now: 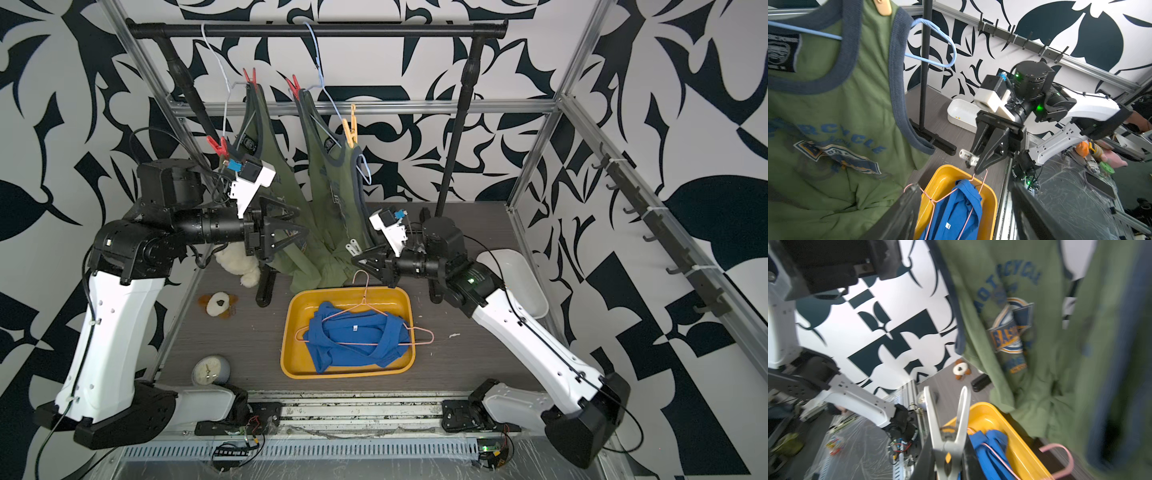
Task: Remove the clothespins securing tank tops to the hanger
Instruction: Place the clothespin in the storage box.
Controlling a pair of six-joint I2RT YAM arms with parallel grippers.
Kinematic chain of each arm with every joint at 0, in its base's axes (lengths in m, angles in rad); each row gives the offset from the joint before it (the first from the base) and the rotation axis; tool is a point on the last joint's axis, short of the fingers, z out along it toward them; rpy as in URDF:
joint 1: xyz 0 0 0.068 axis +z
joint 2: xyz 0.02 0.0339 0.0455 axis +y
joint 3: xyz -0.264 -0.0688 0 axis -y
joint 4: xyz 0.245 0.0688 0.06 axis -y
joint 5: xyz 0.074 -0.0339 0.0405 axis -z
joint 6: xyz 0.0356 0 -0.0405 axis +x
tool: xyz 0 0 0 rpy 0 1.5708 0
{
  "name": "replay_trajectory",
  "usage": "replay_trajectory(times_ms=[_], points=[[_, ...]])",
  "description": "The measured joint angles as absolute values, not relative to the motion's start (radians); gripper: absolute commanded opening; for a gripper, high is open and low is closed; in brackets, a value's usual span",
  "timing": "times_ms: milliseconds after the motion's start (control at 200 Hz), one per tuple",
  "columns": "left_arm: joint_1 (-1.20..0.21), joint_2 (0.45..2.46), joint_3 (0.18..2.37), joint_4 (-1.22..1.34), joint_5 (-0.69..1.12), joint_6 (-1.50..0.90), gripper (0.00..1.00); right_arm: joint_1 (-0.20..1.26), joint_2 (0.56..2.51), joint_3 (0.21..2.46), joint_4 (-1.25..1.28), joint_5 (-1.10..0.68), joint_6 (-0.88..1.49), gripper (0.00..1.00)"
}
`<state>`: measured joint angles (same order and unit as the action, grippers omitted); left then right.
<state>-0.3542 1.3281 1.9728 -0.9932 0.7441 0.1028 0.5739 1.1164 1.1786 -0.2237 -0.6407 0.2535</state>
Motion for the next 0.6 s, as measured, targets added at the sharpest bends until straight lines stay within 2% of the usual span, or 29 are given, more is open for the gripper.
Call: replay_trajectory(times_ms=[255, 600], points=[[-0.355, 1.325, 1.926, -0.931, 0.628, 0.047, 0.74, 0.268, 1.024, 1.038, -0.32, -0.529, 0.26, 0.0], [-0.355, 1.323, 1.761, -0.883, 0.701, 0.043, 0.73, 0.062, 1.058, 0.97, -0.437, -0.32, 0.236, 0.0]])
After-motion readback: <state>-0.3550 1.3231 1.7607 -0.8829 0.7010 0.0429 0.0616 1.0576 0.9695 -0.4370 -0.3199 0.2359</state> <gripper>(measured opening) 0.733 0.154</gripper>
